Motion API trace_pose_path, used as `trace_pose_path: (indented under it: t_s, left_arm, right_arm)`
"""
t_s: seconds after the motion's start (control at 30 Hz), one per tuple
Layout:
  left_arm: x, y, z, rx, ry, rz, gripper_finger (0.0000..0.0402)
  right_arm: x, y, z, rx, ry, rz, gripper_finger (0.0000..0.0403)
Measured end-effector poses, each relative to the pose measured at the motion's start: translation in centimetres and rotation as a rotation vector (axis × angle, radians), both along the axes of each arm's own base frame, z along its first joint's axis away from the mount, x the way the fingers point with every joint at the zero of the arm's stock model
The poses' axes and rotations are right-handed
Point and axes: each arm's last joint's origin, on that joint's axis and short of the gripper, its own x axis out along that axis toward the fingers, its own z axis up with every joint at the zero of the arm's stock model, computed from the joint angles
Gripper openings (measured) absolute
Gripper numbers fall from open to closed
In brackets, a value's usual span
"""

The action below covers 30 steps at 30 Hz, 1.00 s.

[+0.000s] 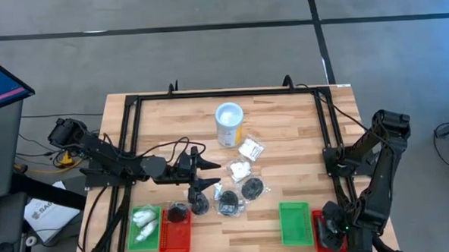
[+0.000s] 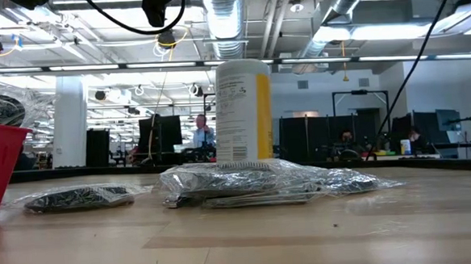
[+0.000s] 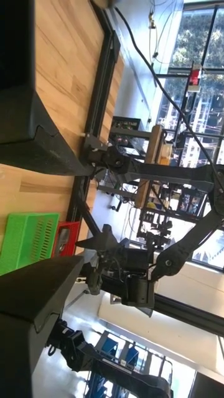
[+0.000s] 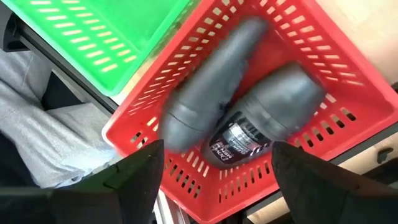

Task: Pick & Place Travel size toiletries
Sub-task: Put the cotton pack into the left green bin

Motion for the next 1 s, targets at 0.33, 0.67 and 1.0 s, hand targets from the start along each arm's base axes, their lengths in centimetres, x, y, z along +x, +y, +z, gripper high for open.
trace_pose_path:
  t_s: [0.33,0.67,1.0]
  left_arm:
    - [0.0,0.0,-0.2,0.009,0.022,0.000,0.0210]
    - [0.4,1.4,-1.8,-0.050,0.176,0.057,0.0210]
    - [2.7,3.4,-6.3,-0.134,0.321,0.161,0.0210]
  right_arm:
    - [0.0,-0.1,0.0,-0.010,0.004,0.003,0.0244]
    - [0.7,-0.4,0.0,-0.014,-0.003,0.014,0.0212]
    - [1.8,-0.9,0.8,0.019,-0.046,0.062,0.0168]
